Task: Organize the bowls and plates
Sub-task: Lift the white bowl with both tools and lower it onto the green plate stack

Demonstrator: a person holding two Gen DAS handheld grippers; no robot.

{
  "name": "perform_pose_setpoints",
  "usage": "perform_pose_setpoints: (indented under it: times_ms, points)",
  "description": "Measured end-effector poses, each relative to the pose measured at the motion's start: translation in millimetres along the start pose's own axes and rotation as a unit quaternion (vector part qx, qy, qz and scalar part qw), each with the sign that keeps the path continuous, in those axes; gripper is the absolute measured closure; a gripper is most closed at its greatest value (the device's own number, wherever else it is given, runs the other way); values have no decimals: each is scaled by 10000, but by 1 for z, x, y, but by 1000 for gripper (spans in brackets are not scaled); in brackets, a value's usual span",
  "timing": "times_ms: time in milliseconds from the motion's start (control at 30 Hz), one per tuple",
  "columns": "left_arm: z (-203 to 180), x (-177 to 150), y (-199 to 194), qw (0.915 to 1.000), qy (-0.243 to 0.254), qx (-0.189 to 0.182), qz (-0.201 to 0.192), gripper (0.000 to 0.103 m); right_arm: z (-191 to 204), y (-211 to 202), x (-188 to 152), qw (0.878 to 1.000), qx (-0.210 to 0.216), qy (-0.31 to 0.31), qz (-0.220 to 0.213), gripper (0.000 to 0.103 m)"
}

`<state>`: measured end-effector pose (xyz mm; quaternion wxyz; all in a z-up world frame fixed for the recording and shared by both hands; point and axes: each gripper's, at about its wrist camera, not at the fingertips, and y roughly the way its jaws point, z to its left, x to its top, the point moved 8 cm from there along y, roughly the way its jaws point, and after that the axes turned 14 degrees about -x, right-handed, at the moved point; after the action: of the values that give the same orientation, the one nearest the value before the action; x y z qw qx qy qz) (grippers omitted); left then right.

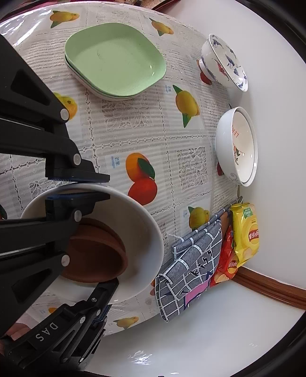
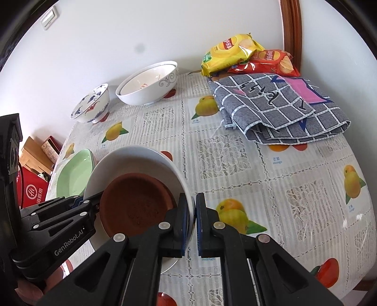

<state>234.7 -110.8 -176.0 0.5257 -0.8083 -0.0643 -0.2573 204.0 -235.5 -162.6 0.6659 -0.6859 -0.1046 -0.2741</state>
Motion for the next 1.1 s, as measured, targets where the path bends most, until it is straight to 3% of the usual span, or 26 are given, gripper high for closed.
perform_pose_setpoints:
  times_ms: [1100]
  points:
    - [119,26,-60,9972,-468,494,-316,95,133,3,34,9972,571,-479,-96,95]
